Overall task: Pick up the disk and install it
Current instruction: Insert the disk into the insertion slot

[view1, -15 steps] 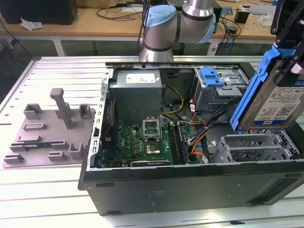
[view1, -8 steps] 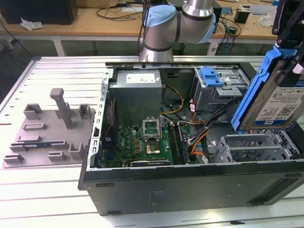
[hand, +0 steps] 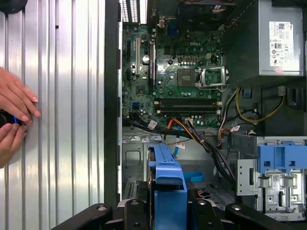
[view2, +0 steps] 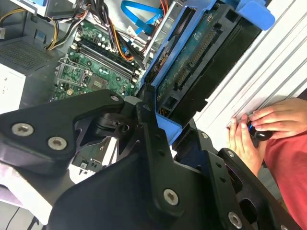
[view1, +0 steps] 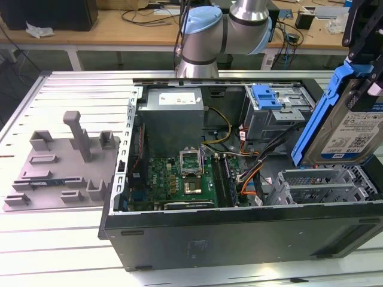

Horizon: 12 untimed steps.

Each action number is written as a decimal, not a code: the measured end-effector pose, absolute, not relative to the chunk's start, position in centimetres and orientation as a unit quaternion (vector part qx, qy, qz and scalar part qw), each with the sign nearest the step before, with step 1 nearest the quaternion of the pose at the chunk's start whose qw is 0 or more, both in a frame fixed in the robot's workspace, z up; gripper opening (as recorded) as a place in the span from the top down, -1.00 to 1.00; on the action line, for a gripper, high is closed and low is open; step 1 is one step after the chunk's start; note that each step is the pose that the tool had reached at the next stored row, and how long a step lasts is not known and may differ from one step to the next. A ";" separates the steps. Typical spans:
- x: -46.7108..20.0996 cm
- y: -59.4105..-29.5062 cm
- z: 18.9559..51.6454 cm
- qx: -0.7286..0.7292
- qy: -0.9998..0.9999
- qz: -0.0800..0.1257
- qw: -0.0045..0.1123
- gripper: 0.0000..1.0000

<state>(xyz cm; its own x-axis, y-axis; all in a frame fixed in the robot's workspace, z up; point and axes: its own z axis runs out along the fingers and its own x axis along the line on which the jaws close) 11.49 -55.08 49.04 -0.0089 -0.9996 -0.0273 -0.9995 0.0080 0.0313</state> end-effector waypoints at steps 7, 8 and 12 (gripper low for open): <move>11.6 -55.1 48.8 0.704 -0.710 -0.021 0.001 0.26; 11.6 -55.1 48.7 0.704 -0.710 -0.021 0.001 0.26; 11.7 -55.1 48.6 0.704 -0.710 -0.021 0.001 0.26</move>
<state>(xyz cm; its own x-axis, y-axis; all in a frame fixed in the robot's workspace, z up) 11.66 -55.07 48.62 -0.0088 -0.9996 -0.0273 -0.9995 0.0080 0.0313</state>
